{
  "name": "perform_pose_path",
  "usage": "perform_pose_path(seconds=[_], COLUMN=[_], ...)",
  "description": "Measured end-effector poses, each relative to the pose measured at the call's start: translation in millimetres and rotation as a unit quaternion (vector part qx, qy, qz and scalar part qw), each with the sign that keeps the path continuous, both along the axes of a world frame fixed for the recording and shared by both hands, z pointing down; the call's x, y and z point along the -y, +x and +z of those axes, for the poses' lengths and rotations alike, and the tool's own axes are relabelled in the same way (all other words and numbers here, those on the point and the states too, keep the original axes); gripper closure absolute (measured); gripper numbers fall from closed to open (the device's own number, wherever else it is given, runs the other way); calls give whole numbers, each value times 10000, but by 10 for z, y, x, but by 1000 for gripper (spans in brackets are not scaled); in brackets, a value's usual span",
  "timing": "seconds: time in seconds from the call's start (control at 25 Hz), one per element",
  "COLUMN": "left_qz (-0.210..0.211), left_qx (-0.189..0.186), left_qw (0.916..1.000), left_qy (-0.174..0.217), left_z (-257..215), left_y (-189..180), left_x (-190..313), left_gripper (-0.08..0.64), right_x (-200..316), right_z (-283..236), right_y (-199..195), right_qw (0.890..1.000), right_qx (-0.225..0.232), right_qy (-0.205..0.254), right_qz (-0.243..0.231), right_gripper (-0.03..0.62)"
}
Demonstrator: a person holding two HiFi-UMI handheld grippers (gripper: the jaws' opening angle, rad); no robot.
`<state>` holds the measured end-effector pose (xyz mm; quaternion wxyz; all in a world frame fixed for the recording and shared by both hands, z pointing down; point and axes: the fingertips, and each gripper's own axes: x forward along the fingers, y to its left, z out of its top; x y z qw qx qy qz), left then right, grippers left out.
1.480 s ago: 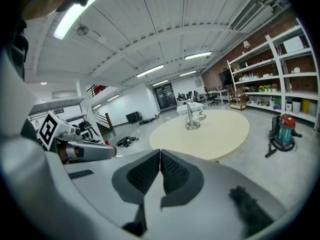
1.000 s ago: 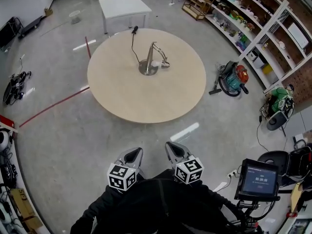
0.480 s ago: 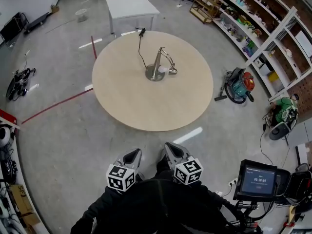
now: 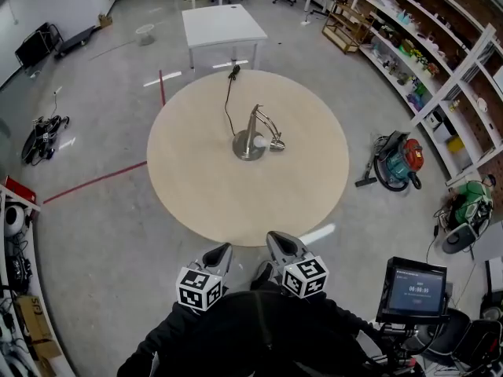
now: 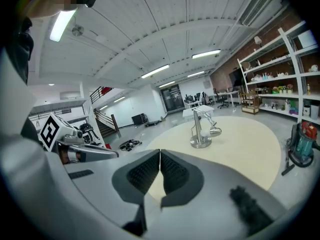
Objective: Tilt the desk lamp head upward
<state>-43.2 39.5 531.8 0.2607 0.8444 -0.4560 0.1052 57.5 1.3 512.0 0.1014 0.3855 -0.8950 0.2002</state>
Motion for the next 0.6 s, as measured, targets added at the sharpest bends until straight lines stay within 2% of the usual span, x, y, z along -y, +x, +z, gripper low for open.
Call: perform_pose_path(seconds=[0.16, 0.28, 0.4, 0.6], left_qz=[-169, -144, -101, -242], left_qx=[41, 101, 190, 246], left_qw=[9998, 9998, 9996, 9994], left_qy=[64, 127, 181, 28], left_z=[-66, -99, -129, -81], left_y=[282, 509, 674, 770], left_x=[361, 562, 671, 769], left_gripper=[555, 555, 555, 555], right_x=[373, 598, 724, 857], right_z=[-36, -46, -40, 44], right_y=[310, 481, 549, 641], right_qw=[10000, 9999, 9995, 9989], right_qx=[8, 40, 54, 178], right_qy=[29, 35, 17, -151], right_qz=[-70, -151, -308, -417], right_gripper=[586, 586, 586, 586])
